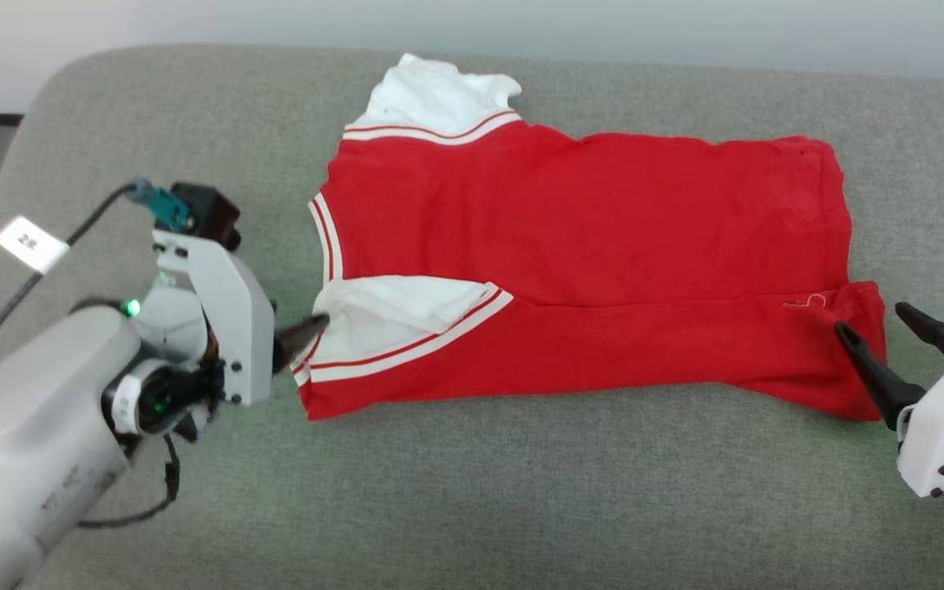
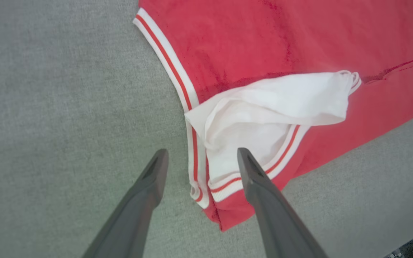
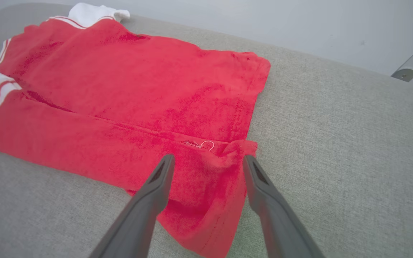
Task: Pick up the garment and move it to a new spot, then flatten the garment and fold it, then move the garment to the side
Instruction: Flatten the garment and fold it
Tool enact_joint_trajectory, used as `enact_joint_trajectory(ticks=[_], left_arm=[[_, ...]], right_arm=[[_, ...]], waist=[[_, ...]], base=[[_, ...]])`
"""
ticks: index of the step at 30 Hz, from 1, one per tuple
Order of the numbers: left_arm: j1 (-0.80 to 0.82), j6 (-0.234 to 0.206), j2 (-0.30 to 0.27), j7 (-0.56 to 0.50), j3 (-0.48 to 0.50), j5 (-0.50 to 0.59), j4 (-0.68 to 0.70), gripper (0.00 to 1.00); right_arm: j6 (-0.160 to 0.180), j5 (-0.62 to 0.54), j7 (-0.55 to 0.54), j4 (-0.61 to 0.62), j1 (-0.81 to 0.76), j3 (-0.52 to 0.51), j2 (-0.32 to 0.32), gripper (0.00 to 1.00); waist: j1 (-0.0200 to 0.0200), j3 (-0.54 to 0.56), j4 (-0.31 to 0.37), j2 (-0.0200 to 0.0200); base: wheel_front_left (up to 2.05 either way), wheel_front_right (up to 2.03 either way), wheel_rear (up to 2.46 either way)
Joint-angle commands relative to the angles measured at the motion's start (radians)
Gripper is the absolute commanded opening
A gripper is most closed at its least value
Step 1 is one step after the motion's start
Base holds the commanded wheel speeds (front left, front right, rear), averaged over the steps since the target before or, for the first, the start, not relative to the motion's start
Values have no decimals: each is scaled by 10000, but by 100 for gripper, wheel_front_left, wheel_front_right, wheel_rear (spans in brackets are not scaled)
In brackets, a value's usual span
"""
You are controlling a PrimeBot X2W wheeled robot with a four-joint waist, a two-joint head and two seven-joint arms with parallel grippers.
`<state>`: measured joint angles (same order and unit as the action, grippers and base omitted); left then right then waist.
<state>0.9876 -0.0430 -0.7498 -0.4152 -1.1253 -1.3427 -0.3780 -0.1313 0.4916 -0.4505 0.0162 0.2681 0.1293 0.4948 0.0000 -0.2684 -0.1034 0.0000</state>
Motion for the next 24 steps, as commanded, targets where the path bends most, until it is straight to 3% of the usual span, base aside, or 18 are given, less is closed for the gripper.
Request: enact_joint_trajectory(ticks=[1,9,17,24], left_arm=[[-181,-155,-19,-144,6,-180,64,100],[-748,-1022,-360,-1039,-277,-607,625,100],[-937,-1315,-501,-1266,-577,-359,485,100],[-1128,-1278,-231,-1282,-709,-397,-137,100]], right_arm=[[11,127,-61,114,-168,-177,-73,100],[11,88,-505,1207,-953,-1447,-708,100],[11,-161,-841,1937,-1578,-2207,-1274,100],[11,-296,-1112,2402,-1901,-2533,-1710,100]], waist=[[0,159,-10,0],[0,280,319,0],[0,113,616,0],[0,-77,769,0]], base=[[0,0,0],[0,0,0],[0,0,0],[0,0,0]])
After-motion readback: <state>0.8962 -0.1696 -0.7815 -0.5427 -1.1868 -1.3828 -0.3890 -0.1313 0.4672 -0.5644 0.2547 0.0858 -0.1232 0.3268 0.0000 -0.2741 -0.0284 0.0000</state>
